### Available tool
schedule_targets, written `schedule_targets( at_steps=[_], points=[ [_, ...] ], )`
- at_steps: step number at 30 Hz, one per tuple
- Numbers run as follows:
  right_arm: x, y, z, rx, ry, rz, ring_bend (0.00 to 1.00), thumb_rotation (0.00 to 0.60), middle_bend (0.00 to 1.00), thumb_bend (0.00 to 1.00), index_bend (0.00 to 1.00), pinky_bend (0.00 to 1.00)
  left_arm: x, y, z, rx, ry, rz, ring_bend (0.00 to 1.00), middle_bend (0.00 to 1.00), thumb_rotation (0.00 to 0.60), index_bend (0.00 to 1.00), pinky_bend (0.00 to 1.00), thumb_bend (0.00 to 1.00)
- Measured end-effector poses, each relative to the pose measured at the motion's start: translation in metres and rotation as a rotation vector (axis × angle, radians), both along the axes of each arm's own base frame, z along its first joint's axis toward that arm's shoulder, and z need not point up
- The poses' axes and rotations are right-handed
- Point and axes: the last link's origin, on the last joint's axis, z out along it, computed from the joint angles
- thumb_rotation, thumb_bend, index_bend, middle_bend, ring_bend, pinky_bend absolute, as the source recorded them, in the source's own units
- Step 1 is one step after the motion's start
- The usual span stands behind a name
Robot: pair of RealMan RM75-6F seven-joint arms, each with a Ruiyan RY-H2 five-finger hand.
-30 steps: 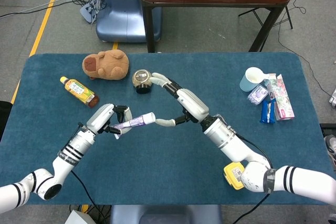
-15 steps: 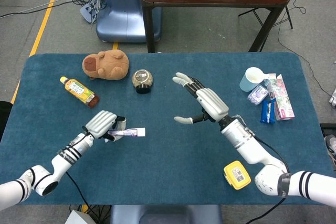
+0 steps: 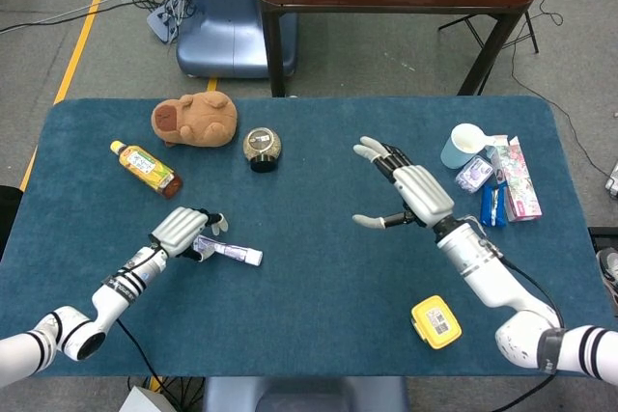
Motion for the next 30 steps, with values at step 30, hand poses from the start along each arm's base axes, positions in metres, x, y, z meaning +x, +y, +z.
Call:
schedule_targets(
  at_steps=[30],
  points=[
    [-0.150, 0.125, 0.061, -0.385, 0.457, -0.341, 0.00, 0.573, 0.00, 0.04, 0.00, 0.00, -0.082, -0.114, 0.121, 0.564, 0.072, 0.245, 0.27, 0.36, 0.600, 0.28, 0.34, 0.45]
  ],
)
